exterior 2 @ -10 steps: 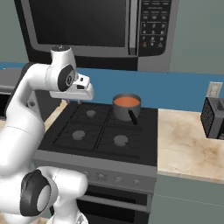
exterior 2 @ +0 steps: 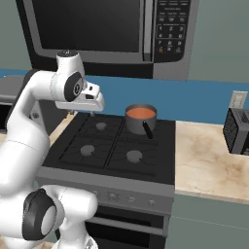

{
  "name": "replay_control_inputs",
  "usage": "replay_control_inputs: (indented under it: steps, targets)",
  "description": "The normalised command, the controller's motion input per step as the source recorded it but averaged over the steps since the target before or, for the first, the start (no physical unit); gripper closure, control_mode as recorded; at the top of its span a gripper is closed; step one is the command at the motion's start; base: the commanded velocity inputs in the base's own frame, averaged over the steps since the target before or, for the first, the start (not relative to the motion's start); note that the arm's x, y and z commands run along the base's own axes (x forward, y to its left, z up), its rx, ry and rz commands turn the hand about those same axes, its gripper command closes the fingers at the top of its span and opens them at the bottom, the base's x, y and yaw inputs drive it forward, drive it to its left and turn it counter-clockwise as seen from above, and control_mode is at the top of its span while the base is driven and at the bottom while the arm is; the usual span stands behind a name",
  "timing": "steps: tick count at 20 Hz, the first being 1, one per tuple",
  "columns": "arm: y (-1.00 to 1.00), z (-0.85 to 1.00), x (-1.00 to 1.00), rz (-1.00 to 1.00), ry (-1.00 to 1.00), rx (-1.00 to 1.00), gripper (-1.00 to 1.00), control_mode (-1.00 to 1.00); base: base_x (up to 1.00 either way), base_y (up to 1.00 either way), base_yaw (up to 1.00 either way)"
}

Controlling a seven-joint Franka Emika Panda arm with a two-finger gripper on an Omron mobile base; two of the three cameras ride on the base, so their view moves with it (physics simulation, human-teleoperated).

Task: Wait until the marinara sauce is simmered to a deep red color and then turn off the stove.

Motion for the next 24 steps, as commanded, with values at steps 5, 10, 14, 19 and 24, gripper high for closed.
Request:
replay_control_inputs:
  steps: [5, 10, 14, 19, 24]
  targets:
    - [0.00, 0.00, 0.00, 0.00, 0.00, 0.00, -1.00, 1.00, -0.16, 0.00, 0.00]
    - [0.00, 0.00, 0.00, 0.00, 0.00, 0.00, -1.00, 1.00, -0.18, 0.12, 0.00]
    - [0.00, 0.00, 0.00, 0.00, 0.00, 0.00, -1.00, 1.00, -0.15, 0.28, 0.00]
    - [0.00, 0.00, 0.00, 0.00, 0.00, 0.00, -1.00, 1.00, -0.16, 0.40, -0.01]
    - [0.00, 0.00, 0.00, 0.00, 0.00, 0.00, -1.00, 1.00, -0.32, 0.36, -0.03]
